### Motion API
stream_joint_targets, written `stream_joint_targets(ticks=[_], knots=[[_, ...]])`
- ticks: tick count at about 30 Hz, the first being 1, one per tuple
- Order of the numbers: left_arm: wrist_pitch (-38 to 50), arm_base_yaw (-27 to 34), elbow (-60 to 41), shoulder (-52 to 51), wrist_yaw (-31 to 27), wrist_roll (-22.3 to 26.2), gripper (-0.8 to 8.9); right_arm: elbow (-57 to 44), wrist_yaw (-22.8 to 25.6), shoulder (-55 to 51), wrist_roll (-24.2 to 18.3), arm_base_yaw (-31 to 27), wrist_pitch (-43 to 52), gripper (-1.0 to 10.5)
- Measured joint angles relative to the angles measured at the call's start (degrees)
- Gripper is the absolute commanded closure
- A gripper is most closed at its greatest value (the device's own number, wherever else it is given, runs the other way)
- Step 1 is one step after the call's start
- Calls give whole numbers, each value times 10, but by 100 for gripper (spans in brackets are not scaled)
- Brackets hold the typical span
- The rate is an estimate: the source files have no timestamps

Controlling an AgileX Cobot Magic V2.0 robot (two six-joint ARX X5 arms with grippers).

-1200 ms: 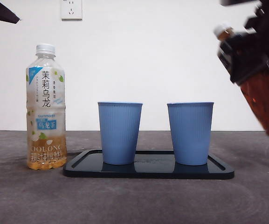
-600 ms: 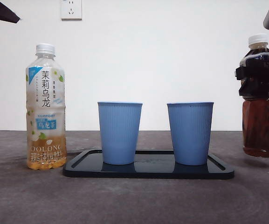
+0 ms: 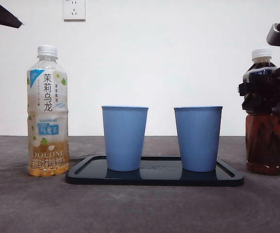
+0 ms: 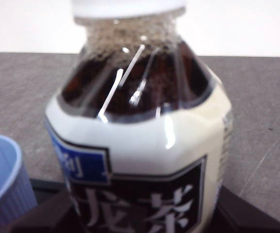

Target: Pour the drink into the cup

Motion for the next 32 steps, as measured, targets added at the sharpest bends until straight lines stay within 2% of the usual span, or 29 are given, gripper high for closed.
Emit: stream_joint_targets(ticks=[9, 20, 26, 32], knots=[[0, 0, 0, 1, 0, 2, 318, 0, 0, 7, 0, 0, 6, 740], [0, 0, 0, 4, 0, 2, 318, 2, 5, -5, 5, 0, 4, 531], [-2, 0, 0, 4, 0, 2, 319, 6, 7, -68, 5, 1, -76, 509], [-1, 0, -5, 3, -5, 2, 382, 9, 7, -176, 15, 2, -208, 509]])
